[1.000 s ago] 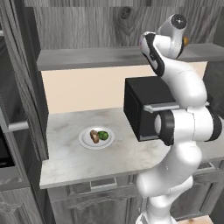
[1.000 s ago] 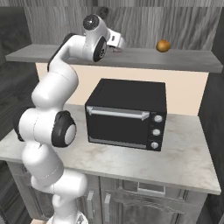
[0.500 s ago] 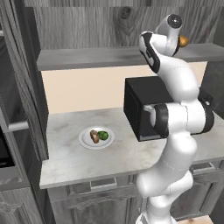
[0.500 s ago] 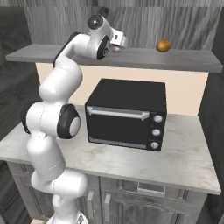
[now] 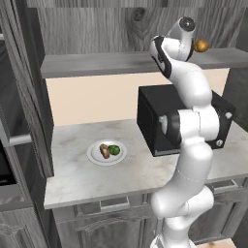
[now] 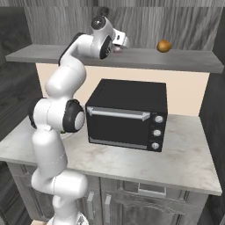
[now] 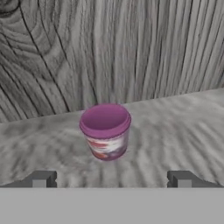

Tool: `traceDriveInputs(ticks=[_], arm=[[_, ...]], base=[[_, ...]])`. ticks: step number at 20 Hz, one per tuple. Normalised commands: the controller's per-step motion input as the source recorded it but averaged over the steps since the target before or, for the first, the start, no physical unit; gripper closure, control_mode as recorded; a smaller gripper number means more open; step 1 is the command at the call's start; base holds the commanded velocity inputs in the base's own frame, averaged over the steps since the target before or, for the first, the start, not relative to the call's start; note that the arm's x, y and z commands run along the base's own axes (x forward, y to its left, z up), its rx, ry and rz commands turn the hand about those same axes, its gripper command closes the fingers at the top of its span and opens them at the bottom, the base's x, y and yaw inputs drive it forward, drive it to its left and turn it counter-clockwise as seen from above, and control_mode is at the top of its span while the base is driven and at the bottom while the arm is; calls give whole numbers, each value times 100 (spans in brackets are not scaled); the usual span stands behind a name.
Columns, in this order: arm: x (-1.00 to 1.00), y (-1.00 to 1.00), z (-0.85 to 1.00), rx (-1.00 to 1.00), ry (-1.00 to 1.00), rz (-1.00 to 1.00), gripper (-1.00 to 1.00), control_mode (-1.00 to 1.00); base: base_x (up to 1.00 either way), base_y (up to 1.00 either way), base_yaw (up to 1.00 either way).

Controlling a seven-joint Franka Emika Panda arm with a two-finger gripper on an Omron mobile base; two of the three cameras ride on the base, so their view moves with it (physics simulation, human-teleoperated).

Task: Pick the avocado and bread from the counter and place them on the plate. Then pick the jam from the cabinet and place it next to the plate. Lastly close the cabinet door.

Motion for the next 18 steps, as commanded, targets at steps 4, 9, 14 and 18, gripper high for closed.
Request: traceDriveInputs(ticks=[4,9,14,18], arm=[[35,0,-5,-1,4,0,-100,-100],[34,-2,-3,-1,1,1,-100,-100],[30,-3,-1,0,0,1,-100,-100],[22,-3,-1,0,0,0,-100,-100]], base=[[0,0,0],[0,0,0],[0,0,0],[0,0,0]])
